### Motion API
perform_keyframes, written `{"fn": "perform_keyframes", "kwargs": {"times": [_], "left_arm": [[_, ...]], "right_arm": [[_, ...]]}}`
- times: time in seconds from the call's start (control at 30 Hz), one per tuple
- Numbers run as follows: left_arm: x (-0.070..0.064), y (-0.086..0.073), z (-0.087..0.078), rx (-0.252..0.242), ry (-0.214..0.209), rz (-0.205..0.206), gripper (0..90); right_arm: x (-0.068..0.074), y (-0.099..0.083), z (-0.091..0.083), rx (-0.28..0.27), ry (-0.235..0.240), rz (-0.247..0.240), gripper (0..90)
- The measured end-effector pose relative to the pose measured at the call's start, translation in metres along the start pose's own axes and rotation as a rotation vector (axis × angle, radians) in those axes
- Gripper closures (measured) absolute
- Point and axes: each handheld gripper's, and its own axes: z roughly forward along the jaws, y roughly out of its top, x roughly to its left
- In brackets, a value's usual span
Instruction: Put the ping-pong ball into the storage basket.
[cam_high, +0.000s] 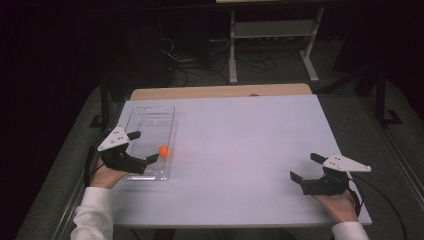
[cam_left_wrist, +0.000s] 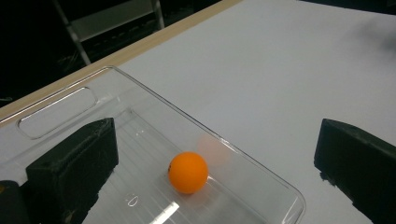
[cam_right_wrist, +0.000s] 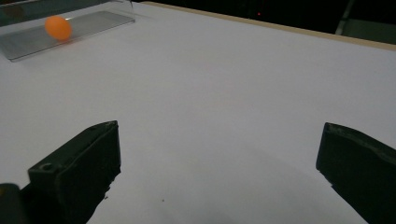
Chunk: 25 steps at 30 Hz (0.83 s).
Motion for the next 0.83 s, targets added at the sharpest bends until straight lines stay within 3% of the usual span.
{"fn": "perform_keyframes", "kwargs": {"times": [0.17,0.53,0.67,0.73,0.83], "left_arm": [[0.002,-0.009,-0.001,-0.032,-0.004,-0.03,0.0],[0.001,-0.028,-0.006,-0.129,0.045,-0.083,0.0],[-0.002,-0.032,-0.007,-0.135,0.065,-0.069,0.0],[-0.004,-0.032,-0.009,-0.152,0.096,-0.061,0.0],[-0.003,-0.032,-0.013,-0.158,0.092,-0.063,0.0]], "right_arm": [[0.0,0.0,0.0,0.0,0.0,0.0,0.0],[0.0,0.0,0.001,0.003,-0.003,-0.001,0.0],[-0.001,-0.001,0.002,0.007,-0.003,-0.001,0.0],[-0.001,-0.001,0.003,0.008,-0.003,-0.002,0.0],[-0.001,-0.001,0.004,0.013,-0.002,-0.004,0.0]]}}
